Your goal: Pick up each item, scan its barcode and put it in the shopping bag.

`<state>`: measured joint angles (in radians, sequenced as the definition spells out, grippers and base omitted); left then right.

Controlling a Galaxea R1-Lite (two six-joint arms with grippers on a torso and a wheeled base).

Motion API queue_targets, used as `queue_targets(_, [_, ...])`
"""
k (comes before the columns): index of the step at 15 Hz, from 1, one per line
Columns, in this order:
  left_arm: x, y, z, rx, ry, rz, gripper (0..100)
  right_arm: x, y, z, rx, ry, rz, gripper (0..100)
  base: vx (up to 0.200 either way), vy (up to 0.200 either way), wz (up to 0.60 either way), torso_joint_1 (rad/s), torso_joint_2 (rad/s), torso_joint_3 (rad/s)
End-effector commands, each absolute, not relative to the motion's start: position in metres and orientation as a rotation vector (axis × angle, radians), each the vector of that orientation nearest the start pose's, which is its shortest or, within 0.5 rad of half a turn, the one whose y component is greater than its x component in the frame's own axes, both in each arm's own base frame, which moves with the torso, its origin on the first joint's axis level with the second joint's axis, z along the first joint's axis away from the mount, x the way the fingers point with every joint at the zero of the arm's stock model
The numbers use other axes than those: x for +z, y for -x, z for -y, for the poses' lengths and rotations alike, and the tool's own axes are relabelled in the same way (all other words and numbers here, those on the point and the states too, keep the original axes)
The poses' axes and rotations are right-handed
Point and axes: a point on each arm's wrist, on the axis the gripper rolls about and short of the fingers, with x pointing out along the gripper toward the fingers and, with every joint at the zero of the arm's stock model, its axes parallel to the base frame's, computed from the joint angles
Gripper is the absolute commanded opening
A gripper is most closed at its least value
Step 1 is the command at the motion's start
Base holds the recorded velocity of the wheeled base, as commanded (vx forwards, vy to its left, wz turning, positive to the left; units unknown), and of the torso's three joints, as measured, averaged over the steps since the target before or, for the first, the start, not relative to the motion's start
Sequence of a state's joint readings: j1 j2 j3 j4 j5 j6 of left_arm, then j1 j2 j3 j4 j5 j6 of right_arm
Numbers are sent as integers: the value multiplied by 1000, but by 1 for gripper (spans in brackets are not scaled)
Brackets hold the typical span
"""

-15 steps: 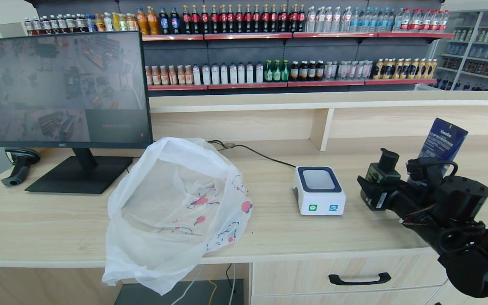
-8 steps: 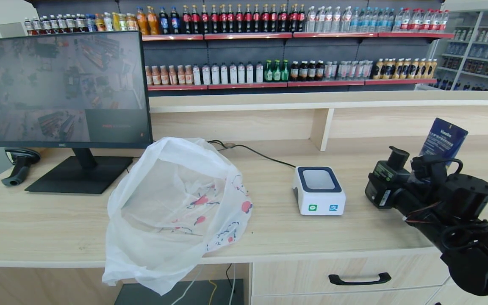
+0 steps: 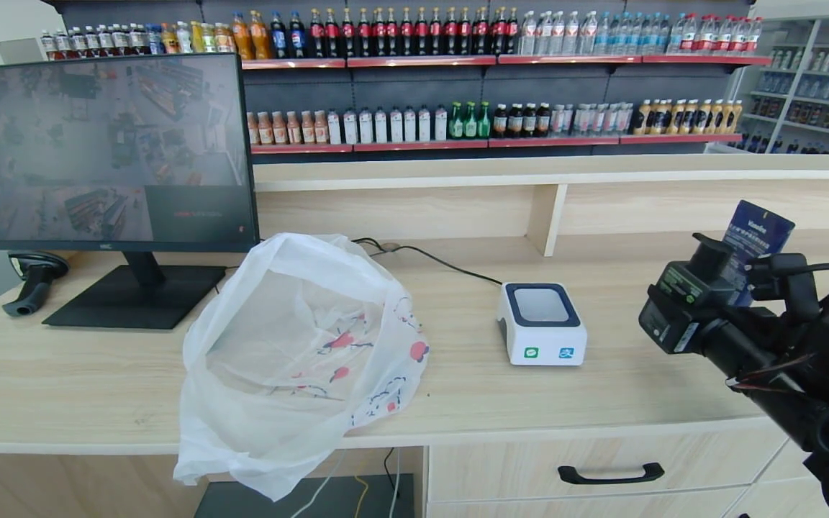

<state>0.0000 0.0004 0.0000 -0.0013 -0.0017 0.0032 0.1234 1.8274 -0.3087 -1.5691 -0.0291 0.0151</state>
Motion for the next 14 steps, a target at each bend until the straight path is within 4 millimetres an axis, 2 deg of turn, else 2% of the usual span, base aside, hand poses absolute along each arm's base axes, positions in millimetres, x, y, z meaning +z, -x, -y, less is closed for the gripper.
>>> queue_targets(1, [76,23,0,-2,-3,2,100,143,-233,-40,145,-26,109,0,0,0,0,0,0,0])
queue_targets(2, [76,23,0,-2,-3,2,100,148,-202,-49,212,-32,120,0,0,0,0,0,0,0])
queue_targets(5, [76,23,0,-2,-3,2,100,146,-157,-39,222,-32,119,0,0,0,0,0,0,0])
queue_targets(9, [76,23,0,-2,-3,2,100,152,-149,-46,279,-52,156,0,0,0,0,0,0,0])
queue_targets(11, [76,23,0,-2,-3,2,100,154,-142,-71,458,-66,159,0,0,0,0,0,0,0])
queue_targets(13, [76,23,0,-2,-3,2,100,157,-145,-93,571,-120,151,0,0,0,0,0,0,0])
queue_targets(14, [76,23,0,-2,-3,2,100,170,-148,-109,652,-181,193,0,0,0,0,0,0,0])
